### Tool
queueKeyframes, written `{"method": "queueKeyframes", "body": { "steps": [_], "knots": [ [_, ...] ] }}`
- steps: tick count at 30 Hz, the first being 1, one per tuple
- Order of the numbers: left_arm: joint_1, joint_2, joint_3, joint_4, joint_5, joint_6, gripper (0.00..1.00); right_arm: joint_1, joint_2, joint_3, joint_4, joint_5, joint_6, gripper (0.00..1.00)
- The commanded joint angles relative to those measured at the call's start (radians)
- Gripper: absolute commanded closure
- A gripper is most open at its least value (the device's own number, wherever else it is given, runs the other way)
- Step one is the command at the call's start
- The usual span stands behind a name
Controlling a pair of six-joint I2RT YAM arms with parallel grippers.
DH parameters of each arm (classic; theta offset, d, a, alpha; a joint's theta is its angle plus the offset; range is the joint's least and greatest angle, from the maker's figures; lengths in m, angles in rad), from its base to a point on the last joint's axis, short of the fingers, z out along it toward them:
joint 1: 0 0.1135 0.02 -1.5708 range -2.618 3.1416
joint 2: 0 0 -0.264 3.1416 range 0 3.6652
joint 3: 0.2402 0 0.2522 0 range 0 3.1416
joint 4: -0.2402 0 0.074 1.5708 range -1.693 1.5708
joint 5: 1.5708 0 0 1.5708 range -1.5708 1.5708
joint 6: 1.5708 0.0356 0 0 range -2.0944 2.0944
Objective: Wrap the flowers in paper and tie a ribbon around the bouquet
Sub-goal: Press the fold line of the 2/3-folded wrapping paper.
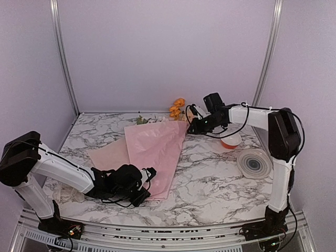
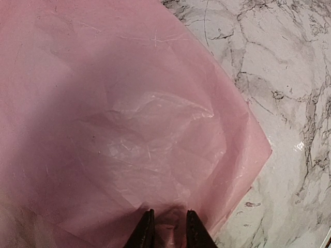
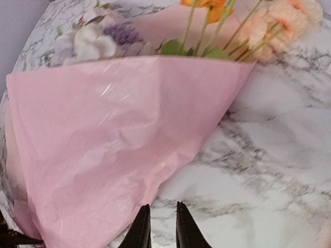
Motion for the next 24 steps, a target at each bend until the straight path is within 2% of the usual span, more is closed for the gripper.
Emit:
{"method": "queueKeyframes", "body": {
  "steps": [1, 4, 7, 13, 16, 17, 20, 24],
  "knots": [
    [-0.001, 0.038, -0.019, -0.111, 0.034, -0.014, 0.78, 0.131, -0.188, -0.251, 0.125, -0.108, 0.033, 0.82],
    [-0.002, 0.040, -0.014, -0.104, 0.036, -0.014, 0.78, 0.247, -0.239, -0.392, 0.225, -0.212, 0.108, 0.82],
    [-0.001, 0.042, -0.009, -0.101, 0.034, -0.018, 0.78, 0.339, -0.224, -0.462, 0.273, -0.247, 0.163, 0.82],
    [-0.001, 0.035, -0.015, -0.090, 0.039, -0.032, 0.78, 0.417, -0.158, -0.501, 0.246, -0.253, 0.206, 0.83],
    [-0.003, 0.013, -0.018, -0.090, 0.030, -0.045, 0.76, 0.458, -0.128, -0.485, 0.149, -0.204, 0.191, 0.83],
    [-0.002, -0.002, -0.020, -0.086, 0.027, -0.051, 0.74, 0.462, -0.122, -0.481, 0.113, -0.166, 0.182, 0.83],
    [-0.002, -0.090, -0.027, -0.050, 0.000, -0.095, 0.56, 0.465, -0.110, -0.496, 0.068, -0.089, 0.167, 0.83],
    [0.014, -0.247, -0.038, -0.057, -0.050, -0.209, 0.39, 0.468, -0.105, -0.504, 0.060, -0.045, 0.154, 0.83]
  ]
}}
